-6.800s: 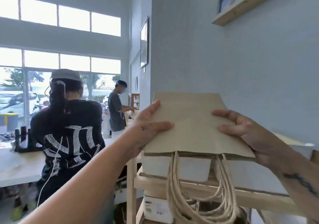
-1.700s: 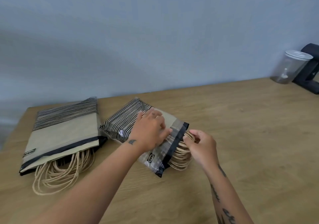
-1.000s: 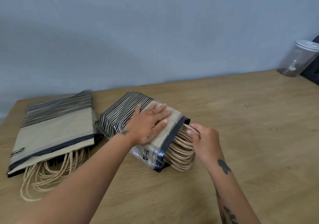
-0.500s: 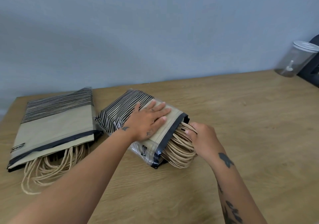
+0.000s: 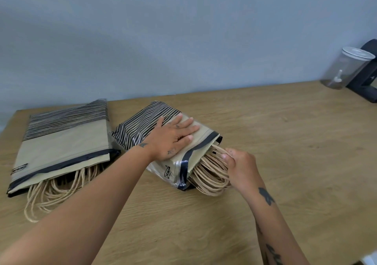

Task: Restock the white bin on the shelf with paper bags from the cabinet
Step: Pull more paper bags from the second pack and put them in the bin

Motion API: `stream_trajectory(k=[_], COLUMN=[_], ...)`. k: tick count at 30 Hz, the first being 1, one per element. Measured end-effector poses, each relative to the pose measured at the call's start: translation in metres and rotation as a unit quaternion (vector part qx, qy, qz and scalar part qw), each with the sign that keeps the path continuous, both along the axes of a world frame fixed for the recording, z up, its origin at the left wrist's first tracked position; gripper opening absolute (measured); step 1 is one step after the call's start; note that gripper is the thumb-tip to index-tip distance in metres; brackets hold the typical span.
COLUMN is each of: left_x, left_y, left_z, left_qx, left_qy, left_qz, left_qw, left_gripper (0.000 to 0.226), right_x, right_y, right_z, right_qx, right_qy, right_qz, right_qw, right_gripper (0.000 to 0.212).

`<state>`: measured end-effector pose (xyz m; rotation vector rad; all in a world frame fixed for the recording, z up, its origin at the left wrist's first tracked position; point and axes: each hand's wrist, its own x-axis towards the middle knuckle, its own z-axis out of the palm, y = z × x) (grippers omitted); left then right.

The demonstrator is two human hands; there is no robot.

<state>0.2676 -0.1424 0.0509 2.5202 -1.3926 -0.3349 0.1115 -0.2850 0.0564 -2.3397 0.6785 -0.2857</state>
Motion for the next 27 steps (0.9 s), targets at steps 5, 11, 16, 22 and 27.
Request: stream_trajectory(k=[5,11,16,22,27], left_x=[0.006,0.009,0.015,0.015,0.014], left_y=[0.001,0.003,0.002,0.003,0.004], left_z=[0.004,-0.001,0.001,0.001,0.0], left_qx=[0.002,-0.016,-0.019,-0.001,0.007], left_qy=[0.012,0.019,0.018,0.007,-0.008], left_qz=[-0.007,0.005,0.002,-0.003,-0.01], left_qw=[1.0,1.0,1.0,1.0,1.0], left_gripper=[0.047,0.046,0.047,0.048,0.048], right_x=[0.003,-0.002,-0.017,-0.02,0.018], right_y=[-0.017,-0.022,-0.025,-0.026,-0.03], right_z=[0.004,0.004,0.006,0.018,0.027], right_qx=[-0.001,-0.048,-0.074,-0.014,0.099], right_qy=[-0.001,0.032,0.04,0.034,0.004], right_qz=[0.0,0.012,0.009,0.024,0.019], right_qw=[1.0,0.998,0.996,0.999,0.995], right_gripper=[0.026,0.023,0.027,0.029,0.034])
